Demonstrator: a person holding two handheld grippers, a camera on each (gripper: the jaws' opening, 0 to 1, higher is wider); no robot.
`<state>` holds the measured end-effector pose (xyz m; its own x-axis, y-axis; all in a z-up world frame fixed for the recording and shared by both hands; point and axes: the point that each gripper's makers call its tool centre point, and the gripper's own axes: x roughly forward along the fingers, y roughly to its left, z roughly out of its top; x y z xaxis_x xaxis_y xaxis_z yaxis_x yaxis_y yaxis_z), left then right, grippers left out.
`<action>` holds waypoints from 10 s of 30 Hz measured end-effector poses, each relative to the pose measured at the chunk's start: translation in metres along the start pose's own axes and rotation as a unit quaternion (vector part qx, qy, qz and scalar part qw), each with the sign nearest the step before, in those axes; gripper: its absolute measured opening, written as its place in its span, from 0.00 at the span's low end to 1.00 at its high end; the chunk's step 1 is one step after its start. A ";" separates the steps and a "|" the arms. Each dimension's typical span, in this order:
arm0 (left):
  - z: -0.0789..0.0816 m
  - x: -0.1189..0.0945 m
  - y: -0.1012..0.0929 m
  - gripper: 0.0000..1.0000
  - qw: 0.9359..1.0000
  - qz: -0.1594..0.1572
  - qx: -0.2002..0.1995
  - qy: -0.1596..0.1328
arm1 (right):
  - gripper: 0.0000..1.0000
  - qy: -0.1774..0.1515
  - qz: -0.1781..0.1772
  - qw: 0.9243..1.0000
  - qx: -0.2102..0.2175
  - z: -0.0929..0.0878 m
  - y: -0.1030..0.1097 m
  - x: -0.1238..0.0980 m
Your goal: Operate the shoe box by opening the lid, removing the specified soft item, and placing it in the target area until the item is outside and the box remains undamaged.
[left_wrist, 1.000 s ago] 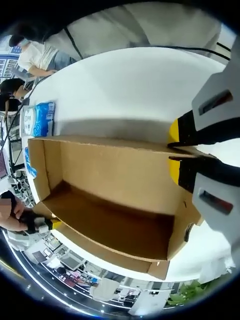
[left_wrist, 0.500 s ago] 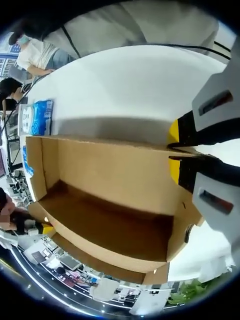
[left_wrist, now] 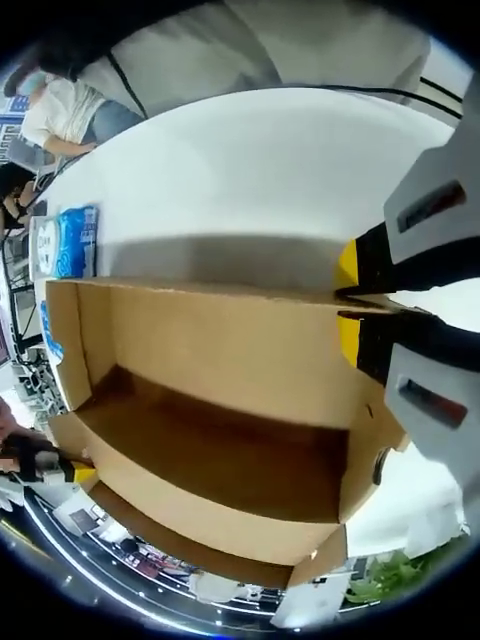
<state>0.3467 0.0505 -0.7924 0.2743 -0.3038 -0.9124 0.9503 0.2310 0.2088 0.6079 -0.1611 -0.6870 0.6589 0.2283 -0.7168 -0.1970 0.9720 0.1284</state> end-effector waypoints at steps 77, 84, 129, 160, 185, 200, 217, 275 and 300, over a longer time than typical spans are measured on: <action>-0.001 0.000 0.000 0.06 1.000 0.010 0.008 -0.003 | 0.00 -0.106 -0.021 0.991 -0.074 -0.026 0.009 -0.111; -0.001 0.000 0.000 0.06 1.000 0.012 0.010 -0.004 | 0.00 -0.109 -0.034 0.990 -0.084 -0.039 0.010 -0.120; 0.033 -0.041 0.020 0.32 0.972 0.091 -0.153 -0.154 | 0.00 -0.166 -0.066 0.979 -0.098 -0.069 0.008 -0.126; 0.023 -0.129 0.072 0.48 0.874 0.182 -0.375 -0.250 | 0.04 -0.159 -0.062 0.974 -0.151 -0.115 0.017 -0.139; 0.027 -0.123 0.050 0.60 0.862 0.143 -0.407 -0.265 | 0.43 -0.148 0.003 0.970 -0.191 -0.152 0.053 -0.158; 0.021 -0.114 0.036 0.61 0.865 0.137 -0.411 -0.253 | 0.62 -0.135 0.036 0.976 -0.168 -0.171 0.069 -0.159; 0.012 -0.094 0.025 0.60 0.866 0.133 -0.421 -0.236 | 0.69 -0.110 0.058 0.985 -0.119 -0.192 0.074 -0.150; -0.005 -0.066 0.025 0.86 0.636 0.052 -0.700 -0.319 | 0.88 -0.103 0.125 0.947 0.277 -0.198 0.066 -0.129; -0.011 -0.040 0.017 0.81 0.607 0.032 -0.730 -0.313 | 0.75 -0.084 0.112 0.946 0.292 -0.221 0.058 -0.108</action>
<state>0.3502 0.0762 -0.7564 0.7405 -0.4374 -0.5103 -0.0828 0.6941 -0.7151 0.3645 -0.1416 -0.7532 0.7639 0.3903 -0.5140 0.0577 0.7519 0.6568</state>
